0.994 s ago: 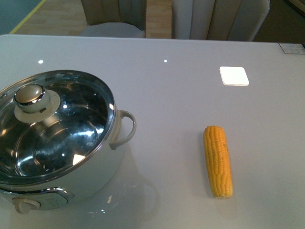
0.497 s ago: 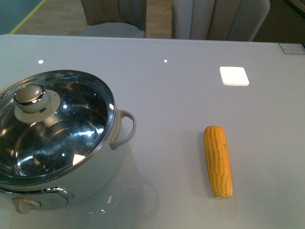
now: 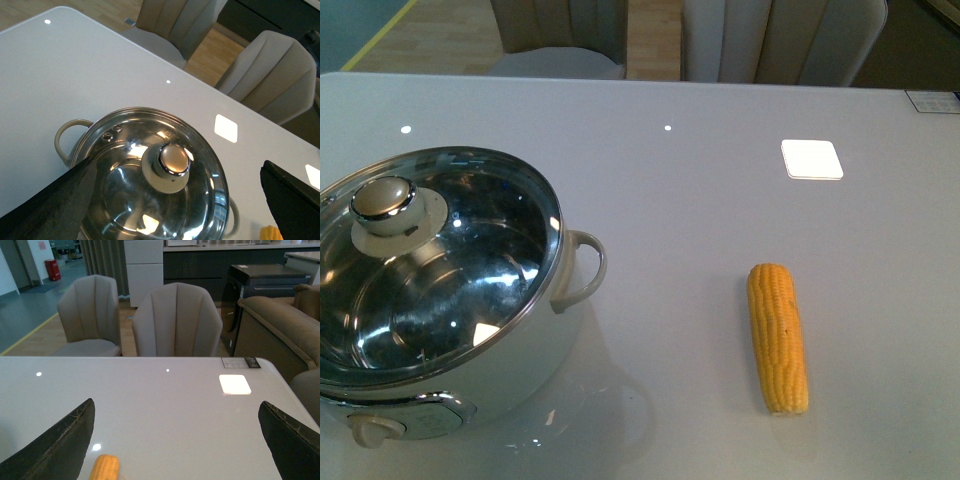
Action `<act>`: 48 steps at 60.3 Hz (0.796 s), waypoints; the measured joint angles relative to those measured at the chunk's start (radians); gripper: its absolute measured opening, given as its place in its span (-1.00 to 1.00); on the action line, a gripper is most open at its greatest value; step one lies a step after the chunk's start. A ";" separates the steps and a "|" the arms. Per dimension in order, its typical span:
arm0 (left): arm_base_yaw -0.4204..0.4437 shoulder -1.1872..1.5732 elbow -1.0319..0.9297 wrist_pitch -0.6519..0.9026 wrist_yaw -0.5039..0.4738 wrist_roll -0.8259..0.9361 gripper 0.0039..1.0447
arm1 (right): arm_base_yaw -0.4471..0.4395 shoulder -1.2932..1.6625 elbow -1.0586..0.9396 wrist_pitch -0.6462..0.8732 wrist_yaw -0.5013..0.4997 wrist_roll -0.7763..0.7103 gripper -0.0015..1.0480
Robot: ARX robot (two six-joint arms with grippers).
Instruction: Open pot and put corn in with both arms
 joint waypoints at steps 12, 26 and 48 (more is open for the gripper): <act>-0.020 0.504 0.069 0.375 -0.003 0.072 0.87 | 0.000 0.000 0.000 0.000 0.000 0.000 0.83; -0.011 0.846 0.092 0.665 0.041 0.205 0.87 | 0.000 0.000 0.000 0.000 0.000 0.000 0.83; 0.011 1.128 0.139 0.891 0.111 0.349 0.87 | 0.000 0.000 0.000 0.000 0.000 0.000 0.83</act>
